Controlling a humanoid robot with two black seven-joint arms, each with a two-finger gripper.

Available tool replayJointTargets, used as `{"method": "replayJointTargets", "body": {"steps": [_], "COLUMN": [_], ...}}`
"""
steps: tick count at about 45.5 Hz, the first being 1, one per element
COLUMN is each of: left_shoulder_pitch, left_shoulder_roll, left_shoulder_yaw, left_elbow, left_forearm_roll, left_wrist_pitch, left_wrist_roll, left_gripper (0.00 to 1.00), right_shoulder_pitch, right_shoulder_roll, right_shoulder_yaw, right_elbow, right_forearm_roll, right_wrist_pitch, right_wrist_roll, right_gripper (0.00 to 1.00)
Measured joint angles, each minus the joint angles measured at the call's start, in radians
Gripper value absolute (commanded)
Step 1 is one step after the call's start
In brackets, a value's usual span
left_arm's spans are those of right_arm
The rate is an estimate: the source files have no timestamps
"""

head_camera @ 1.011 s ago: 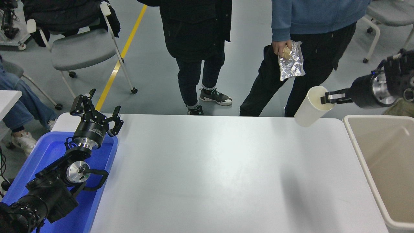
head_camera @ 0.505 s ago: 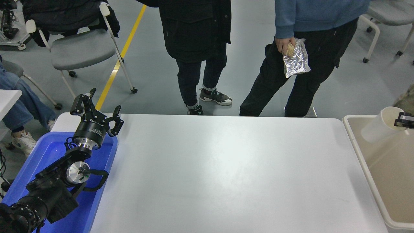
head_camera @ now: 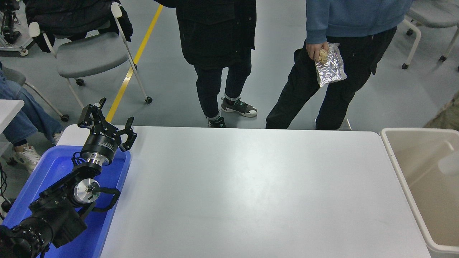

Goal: Dispose of the paper cup in the dustbin

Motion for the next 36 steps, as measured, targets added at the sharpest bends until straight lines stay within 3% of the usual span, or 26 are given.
{"method": "replayJointTargets", "body": {"steps": [13, 32, 33, 36], "left_shoulder_pitch": [0.0, 0.0, 0.0, 0.0], "left_shoulder_roll": [0.0, 0.0, 0.0, 0.0], "left_shoulder_yaw": [0.0, 0.0, 0.0, 0.0], "left_elbow": [0.0, 0.0, 0.0, 0.0], "left_forearm_roll": [0.0, 0.0, 0.0, 0.0], "left_wrist_pitch": [0.0, -0.001, -0.001, -0.001], "left_wrist_roll": [0.0, 0.0, 0.0, 0.0], "left_gripper": [1.0, 1.0, 1.0, 1.0], "right_shoulder_pitch": [-0.229, -0.419, -0.424, -0.433], "right_shoulder_roll": [0.117, 0.262, 0.266, 0.274], "right_shoulder_yaw": [0.138, 0.357, 0.363, 0.373], "right_elbow": [-0.226, -0.485, -0.491, -0.503], "right_forearm_roll": [0.165, 0.198, 0.199, 0.202], "right_wrist_pitch": [-0.031, -0.05, -0.052, -0.058], "right_wrist_roll": [-0.043, -0.114, -0.116, -0.119], "right_gripper": [0.0, 0.0, 0.06, 0.53]}}
